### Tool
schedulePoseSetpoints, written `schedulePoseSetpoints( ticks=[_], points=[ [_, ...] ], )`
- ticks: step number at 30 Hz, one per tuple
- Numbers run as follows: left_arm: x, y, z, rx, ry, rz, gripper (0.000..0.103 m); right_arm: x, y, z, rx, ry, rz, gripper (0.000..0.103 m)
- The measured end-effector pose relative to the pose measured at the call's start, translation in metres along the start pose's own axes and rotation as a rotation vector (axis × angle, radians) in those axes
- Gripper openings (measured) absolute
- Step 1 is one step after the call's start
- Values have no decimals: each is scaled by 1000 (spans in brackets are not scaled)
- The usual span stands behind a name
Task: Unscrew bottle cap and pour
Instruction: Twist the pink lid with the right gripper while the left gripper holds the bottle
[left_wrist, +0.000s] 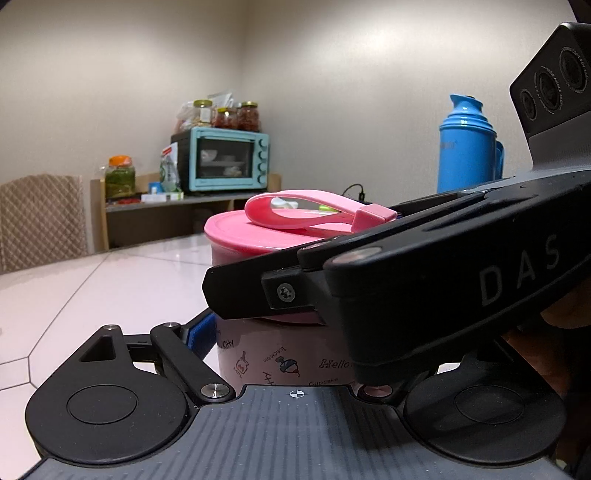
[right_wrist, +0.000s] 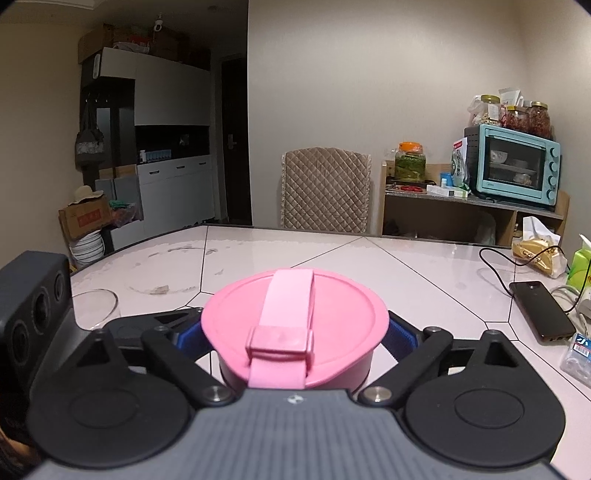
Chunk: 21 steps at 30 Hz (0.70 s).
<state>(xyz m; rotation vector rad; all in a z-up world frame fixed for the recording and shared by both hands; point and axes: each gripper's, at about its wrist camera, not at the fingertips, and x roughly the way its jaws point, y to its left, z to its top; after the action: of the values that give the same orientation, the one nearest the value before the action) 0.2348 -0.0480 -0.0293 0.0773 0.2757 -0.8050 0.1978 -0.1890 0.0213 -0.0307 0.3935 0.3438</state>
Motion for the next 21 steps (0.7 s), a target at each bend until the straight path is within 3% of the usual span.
schedulePoseSetpoints(
  ticks=[9, 21],
  points=[
    [-1, 1, 0, -1, 0, -2, 90, 1, -1, 1, -23, 4, 22, 86],
    [-3, -5, -2, 1, 2, -1, 90, 3, -22, 3, -104, 7, 180, 85]
  ],
)
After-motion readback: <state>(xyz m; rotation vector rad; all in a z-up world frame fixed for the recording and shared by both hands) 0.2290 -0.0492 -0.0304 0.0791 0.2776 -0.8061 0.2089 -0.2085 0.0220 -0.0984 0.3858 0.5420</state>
